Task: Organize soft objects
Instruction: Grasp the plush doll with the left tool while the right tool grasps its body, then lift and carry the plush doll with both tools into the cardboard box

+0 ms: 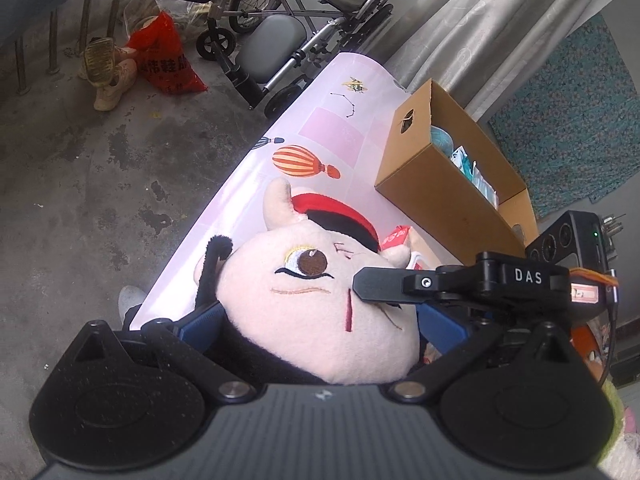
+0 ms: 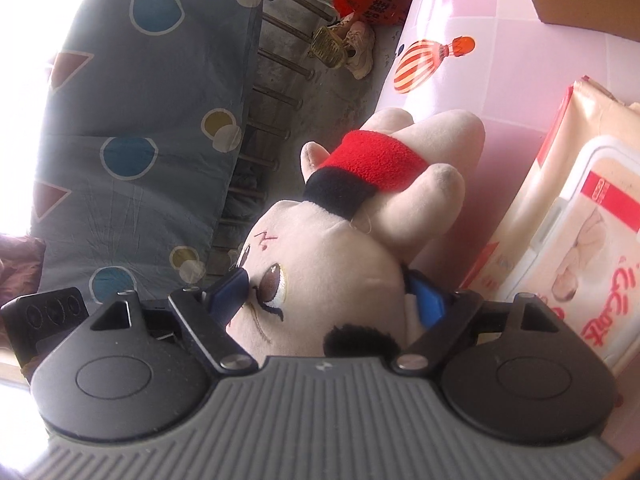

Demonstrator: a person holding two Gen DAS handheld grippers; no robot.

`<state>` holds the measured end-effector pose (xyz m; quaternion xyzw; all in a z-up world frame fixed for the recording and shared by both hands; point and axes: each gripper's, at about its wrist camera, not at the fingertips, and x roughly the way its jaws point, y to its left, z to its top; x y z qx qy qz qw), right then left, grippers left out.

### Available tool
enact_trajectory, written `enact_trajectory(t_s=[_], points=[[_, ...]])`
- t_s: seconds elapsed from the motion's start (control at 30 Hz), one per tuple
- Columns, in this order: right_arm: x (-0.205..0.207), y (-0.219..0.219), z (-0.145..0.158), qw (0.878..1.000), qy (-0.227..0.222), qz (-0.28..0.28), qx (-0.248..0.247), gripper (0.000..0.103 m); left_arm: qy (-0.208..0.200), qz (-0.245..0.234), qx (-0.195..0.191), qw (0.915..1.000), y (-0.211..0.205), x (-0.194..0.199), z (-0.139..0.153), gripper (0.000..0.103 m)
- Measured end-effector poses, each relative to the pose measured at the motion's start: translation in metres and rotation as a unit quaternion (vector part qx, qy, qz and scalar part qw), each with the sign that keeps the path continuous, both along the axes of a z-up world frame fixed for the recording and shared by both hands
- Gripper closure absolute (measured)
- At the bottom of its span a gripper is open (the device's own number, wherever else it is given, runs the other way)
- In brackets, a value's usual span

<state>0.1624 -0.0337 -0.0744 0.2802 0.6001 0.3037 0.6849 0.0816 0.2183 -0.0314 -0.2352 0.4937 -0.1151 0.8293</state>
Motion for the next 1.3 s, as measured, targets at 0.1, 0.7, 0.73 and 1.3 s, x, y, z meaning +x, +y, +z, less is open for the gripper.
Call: enact_trajectory(t_s=[0.1, 0.7, 0.73, 1.3], points=[[-0.027, 0.006, 0.008, 1.000, 0.001, 0.006, 0.012, 0.018, 0.003, -0.003, 0.000, 1.0000, -0.002, -0.019, 0.010, 0.000], [-0.150, -0.112, 0.042, 0.997, -0.030, -0.047, 0.060, 0.037, -0.033, -0.060, -0.072, 0.9951, -0.079, -0.087, 0.011, 0.009], [-0.152, -0.120, 0.034, 0.997, -0.026, -0.058, 0.054, 0.037, -0.029, -0.061, -0.058, 0.9961, -0.082, -0.086, 0.010, 0.009], [-0.128, -0.091, -0.047, 0.995, 0.005, -0.068, 0.074, 0.005, 0.004, -0.137, 0.033, 0.9900, -0.090, -0.065, -0.025, 0.004]])
